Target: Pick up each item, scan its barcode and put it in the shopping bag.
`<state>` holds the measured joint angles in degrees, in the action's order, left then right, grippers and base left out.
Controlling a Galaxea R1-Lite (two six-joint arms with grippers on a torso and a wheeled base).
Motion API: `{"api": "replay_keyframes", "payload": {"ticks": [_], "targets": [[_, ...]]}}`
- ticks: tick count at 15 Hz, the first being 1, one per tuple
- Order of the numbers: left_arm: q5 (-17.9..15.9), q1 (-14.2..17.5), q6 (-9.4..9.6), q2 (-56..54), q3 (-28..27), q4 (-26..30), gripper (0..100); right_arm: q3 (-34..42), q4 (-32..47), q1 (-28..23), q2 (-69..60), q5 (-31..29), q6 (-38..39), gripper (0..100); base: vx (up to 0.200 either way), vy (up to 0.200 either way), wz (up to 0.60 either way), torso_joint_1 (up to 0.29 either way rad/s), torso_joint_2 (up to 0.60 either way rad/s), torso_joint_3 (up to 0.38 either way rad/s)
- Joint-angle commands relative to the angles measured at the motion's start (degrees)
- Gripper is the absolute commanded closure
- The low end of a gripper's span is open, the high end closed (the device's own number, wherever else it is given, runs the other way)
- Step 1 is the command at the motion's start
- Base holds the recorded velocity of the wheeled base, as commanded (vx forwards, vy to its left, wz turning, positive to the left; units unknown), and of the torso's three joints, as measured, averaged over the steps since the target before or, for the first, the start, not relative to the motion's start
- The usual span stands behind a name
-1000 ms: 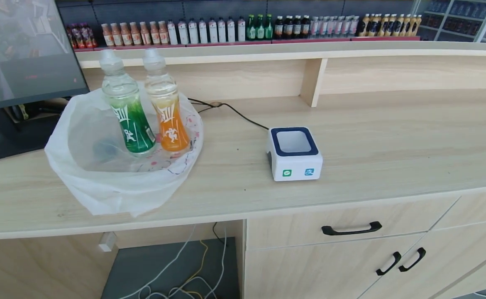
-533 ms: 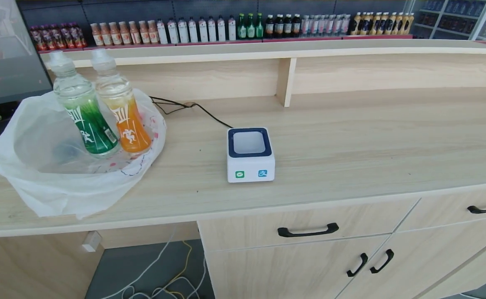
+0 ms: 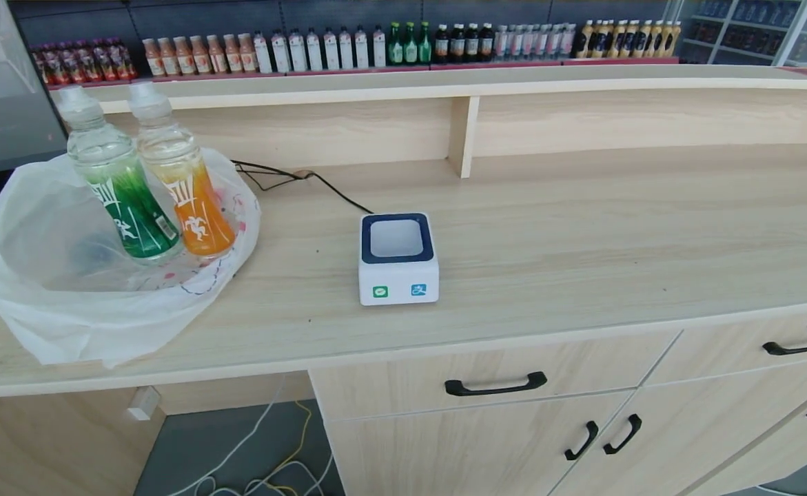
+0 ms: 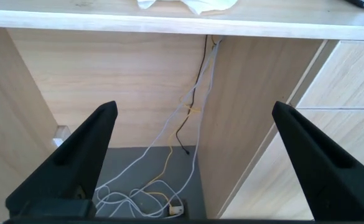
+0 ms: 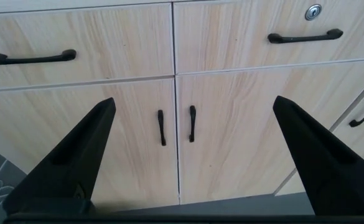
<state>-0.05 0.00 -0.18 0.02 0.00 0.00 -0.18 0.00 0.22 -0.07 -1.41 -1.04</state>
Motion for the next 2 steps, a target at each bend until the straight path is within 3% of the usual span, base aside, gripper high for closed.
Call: {"api": "replay_keyframes", "payload": {"ticks": [1, 2], "targets": [[0.05, 0.0, 0.01, -0.02, 0.0, 0.0, 0, 0.01, 0.0, 0.04, 0.07, 0.01, -0.02, 0, 0.0, 0.0, 0.0, 0.0, 0.0, 0.0], [-0.04, -0.09, 0.09, -0.02, 0.0, 0.0, 0, 0.01, 0.0, 0.04, 0.07, 0.01, -0.02, 0, 0.0, 0.0, 0.0, 0.0, 0.0, 0.0]]}}
